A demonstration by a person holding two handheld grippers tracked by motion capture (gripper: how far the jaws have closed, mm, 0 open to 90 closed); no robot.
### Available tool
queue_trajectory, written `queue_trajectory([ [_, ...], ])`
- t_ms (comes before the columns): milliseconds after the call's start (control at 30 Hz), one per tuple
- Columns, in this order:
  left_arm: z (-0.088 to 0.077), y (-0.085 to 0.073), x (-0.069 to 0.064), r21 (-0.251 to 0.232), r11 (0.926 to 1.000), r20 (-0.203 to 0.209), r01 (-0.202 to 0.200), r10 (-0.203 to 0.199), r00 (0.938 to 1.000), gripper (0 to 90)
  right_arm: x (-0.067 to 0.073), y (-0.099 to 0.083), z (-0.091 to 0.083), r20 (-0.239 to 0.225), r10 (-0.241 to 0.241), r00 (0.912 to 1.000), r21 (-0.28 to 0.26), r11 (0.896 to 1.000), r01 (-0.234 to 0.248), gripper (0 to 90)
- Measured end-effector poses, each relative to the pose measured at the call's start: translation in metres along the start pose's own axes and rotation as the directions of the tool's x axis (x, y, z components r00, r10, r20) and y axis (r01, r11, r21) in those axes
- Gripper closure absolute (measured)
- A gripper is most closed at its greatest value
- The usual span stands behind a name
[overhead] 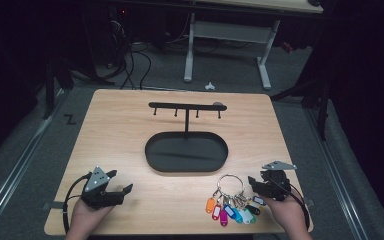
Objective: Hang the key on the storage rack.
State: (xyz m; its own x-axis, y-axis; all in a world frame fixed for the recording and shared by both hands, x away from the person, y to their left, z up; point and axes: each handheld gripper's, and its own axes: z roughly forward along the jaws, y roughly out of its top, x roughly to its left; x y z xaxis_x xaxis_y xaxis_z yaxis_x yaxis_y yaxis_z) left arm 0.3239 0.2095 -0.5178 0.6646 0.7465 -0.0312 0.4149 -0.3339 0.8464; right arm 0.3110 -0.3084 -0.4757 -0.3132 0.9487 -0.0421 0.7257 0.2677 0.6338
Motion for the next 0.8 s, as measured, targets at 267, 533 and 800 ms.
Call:
queue_trajectory([
  [267, -0.001, -0.001, 0.0, 0.003, 1.0, 0.008, 0.001, -0.001, 1.0, 21.3, 0.006, 0.009, 0.008, -0.039, -0.065, 0.9971, 0.089, 0.994, 0.068, 44.2],
  [533, -0.001, 0.001, -0.001, -0.011, 0.9999, 0.024, -0.01, 0.01, 0.9997, 21.3, 0.016, 0.024, 0.013, -0.074, -0.118, 0.9903, 0.151, 0.98, 0.128, 43.2],
  [800, 0.0, 0.0, -0.002, -0.005, 0.9999, 0.029, -0.01, 0.01, 0.9995, 21.1, 0.018, 0.04, 0.018, -0.103, -0.168, 0.9803, 0.272, 0.943, 0.191, 42.5],
])
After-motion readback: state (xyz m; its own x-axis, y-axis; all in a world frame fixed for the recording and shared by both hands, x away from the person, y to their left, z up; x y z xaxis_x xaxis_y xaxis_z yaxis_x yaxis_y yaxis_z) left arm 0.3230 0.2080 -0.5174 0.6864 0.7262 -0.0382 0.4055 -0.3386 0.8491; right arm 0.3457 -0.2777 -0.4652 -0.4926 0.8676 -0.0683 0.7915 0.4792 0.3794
